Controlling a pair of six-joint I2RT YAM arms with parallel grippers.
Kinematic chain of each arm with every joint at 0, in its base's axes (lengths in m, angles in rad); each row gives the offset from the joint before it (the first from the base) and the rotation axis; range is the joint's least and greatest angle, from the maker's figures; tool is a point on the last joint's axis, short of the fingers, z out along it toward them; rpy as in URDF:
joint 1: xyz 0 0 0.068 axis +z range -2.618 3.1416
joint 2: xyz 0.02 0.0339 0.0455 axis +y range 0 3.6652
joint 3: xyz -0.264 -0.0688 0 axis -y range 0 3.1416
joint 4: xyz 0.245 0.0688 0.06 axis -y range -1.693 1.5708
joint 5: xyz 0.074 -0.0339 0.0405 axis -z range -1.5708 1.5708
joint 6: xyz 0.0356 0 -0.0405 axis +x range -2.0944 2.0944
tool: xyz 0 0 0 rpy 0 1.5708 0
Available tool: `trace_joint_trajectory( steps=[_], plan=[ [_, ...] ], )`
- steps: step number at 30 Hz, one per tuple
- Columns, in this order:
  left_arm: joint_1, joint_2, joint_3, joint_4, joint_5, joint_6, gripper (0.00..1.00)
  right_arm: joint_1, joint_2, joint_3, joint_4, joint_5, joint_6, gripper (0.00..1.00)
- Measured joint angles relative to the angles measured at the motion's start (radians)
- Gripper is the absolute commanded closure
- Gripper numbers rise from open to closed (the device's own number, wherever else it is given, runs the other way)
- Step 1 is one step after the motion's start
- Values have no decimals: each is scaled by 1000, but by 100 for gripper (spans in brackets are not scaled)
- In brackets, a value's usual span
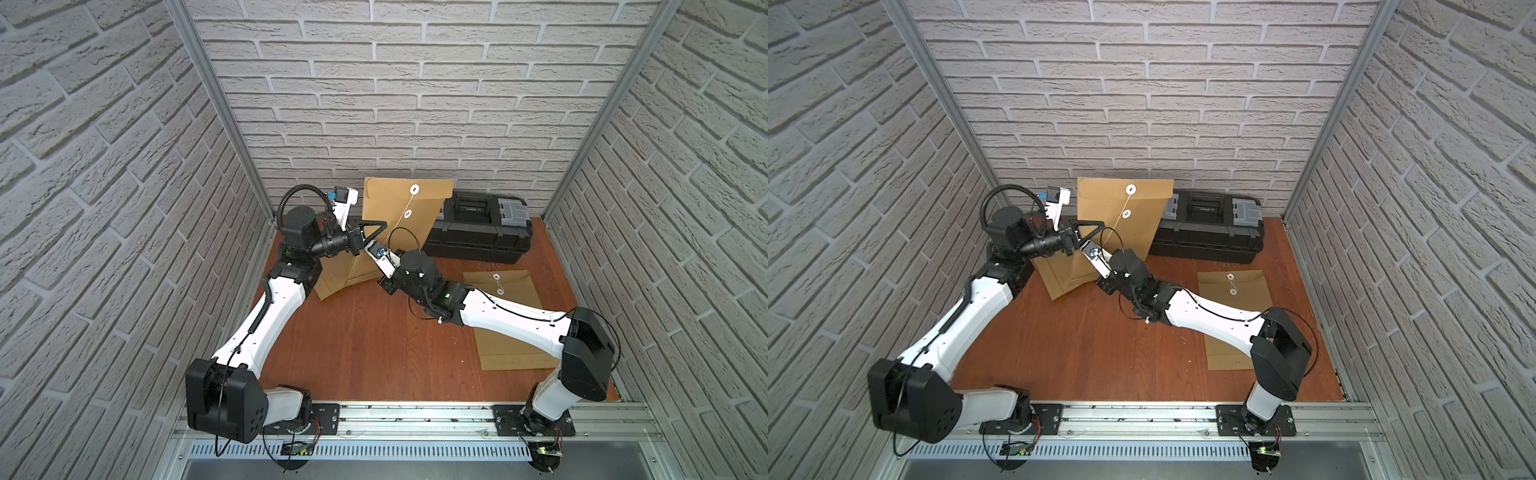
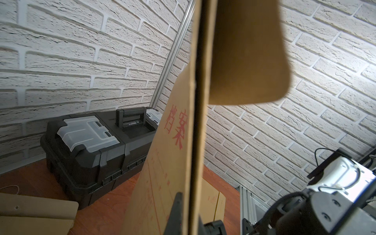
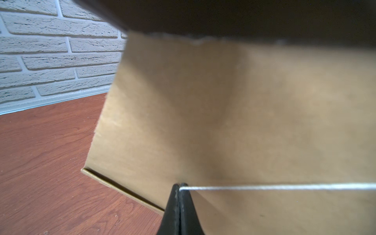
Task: Close the mouth of the file bag
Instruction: Close the file bag.
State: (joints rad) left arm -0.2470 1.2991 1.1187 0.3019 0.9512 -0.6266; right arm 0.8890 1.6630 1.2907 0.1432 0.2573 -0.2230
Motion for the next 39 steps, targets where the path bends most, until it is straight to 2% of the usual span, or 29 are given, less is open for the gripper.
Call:
trace_joint_trajectory(
  steps=[14, 21, 39],
  plan=[
    [1, 0, -11, 66, 15, -119, 100, -80, -10, -39, 111, -27, 9, 97],
    [2, 0, -12, 101, 73, -180, 100, -150, -13, -105, 94, -65, 41, 97],
    [31, 0, -13, 86, 109, -210, 100, -262, -117, -232, 123, -146, 118, 97]
  ],
)
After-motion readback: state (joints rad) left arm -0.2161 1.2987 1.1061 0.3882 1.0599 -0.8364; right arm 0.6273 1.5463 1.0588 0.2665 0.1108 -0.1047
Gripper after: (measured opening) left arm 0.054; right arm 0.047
